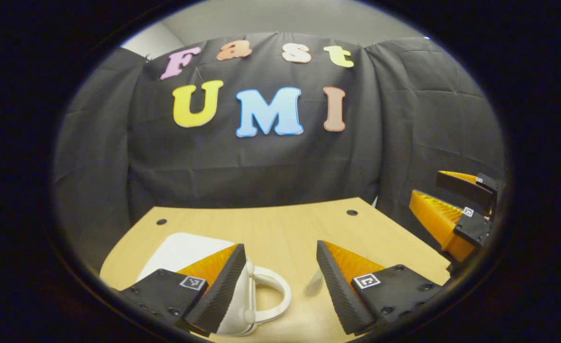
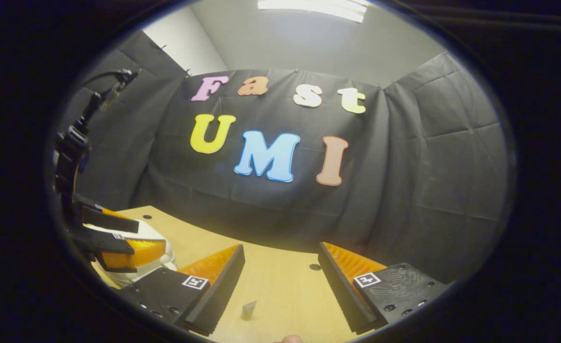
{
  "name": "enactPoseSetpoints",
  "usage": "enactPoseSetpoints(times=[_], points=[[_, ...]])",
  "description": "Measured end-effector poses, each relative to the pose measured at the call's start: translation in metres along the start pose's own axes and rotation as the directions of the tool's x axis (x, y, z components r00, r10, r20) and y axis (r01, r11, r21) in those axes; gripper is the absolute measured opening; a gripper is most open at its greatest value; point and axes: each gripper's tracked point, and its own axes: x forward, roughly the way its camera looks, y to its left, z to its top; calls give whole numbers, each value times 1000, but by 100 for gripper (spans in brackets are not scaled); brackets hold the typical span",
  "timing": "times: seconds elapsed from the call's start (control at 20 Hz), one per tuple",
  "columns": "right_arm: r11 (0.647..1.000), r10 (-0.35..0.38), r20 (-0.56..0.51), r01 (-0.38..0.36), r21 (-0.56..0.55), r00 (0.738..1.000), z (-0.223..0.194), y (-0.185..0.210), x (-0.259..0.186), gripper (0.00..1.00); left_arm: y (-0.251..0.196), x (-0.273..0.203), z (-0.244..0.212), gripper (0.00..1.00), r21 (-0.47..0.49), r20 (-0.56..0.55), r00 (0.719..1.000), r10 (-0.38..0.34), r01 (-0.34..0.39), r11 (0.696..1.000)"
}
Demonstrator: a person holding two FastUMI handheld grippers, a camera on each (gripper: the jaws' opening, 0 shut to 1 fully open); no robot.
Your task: First open the suitcase, pack the skin care products into it, and then close the suitcase.
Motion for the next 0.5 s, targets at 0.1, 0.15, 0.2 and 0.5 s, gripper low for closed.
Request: enactPoseSetpoints(times=[0.1, 0.15, 0.2, 0.5], points=[[1000, -13, -28, 13, 6, 1000, -8, -5, -1, 94, 2, 18, -17, 96, -44, -97, 995, -12, 8, 999], [1000, -22, -38, 22, 9, 999, -10, -8, -1, 94, 3, 28, -23, 96, -64, -143, 990, -20, 11, 998], [999, -29, -44, 29, 12, 999, -12, -11, 0, 94, 4, 37, -30, 96, -85, -191, 981, -29, 13, 996], [999, -48, -60, 49, 22, 997, -19, -22, 6, 94, 17, 78, -83, 97, -226, -450, 890, -73, -35, 973]])
